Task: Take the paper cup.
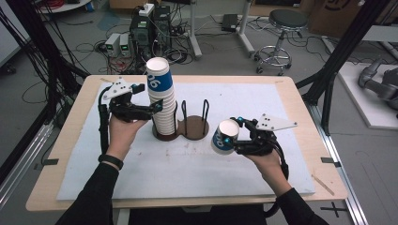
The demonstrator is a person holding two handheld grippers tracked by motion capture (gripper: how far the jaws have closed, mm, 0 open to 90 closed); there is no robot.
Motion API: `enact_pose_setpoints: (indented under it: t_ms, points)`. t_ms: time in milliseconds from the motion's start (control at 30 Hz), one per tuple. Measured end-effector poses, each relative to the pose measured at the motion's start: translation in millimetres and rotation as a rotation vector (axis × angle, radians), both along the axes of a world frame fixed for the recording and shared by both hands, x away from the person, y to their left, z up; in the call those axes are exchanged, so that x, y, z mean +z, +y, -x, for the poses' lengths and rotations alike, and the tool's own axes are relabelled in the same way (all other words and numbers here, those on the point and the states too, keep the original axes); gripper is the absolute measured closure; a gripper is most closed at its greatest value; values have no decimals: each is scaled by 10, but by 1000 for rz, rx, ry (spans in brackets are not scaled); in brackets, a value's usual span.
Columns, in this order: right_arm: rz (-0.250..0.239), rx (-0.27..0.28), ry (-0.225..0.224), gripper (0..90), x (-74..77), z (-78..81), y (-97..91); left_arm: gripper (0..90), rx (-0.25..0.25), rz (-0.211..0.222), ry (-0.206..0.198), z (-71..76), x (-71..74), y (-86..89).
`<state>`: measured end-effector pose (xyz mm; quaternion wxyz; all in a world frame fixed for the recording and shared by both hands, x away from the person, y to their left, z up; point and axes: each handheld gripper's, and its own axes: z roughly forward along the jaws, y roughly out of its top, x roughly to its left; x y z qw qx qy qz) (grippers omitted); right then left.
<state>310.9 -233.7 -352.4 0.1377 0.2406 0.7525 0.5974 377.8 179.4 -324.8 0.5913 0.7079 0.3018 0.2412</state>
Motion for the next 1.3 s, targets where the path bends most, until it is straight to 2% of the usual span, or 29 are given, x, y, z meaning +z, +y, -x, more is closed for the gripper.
enact_pose_setpoints:
  t_ms: [200, 333, 467, 567, 733, 900, 1133, 1300]
  points:
    - [-1, -1, -4, 303, -1, -9, -5, 56, 10, -7, -17, 176, -69, 61]
    - [1, -1, -4, 303, -1, -9, -4, 56, -7, 11, -14, 304, -166, 63]
    - [0, -1, -5, 303, 0, -9, -4, 56, -27, 21, -8, 419, -288, 38]
    - [-2, -3, -5, 303, -2, -11, -3, 56, -35, 11, -13, 484, -359, 3]
    - [-4, -5, -8, 303, 0, -15, -7, 56, -51, 32, -7, 583, -482, -55]
    - [-6, -6, -10, 303, 3, -15, -17, 56, -61, 3, -9, 677, -534, -123]
    - [-7, -11, -3, 303, 0, -28, -15, 56, -90, -43, -44, 767, -570, -175]
    - [-5, -17, -1, 303, -4, -29, -18, 56, -97, -48, -46, 790, -602, -194]
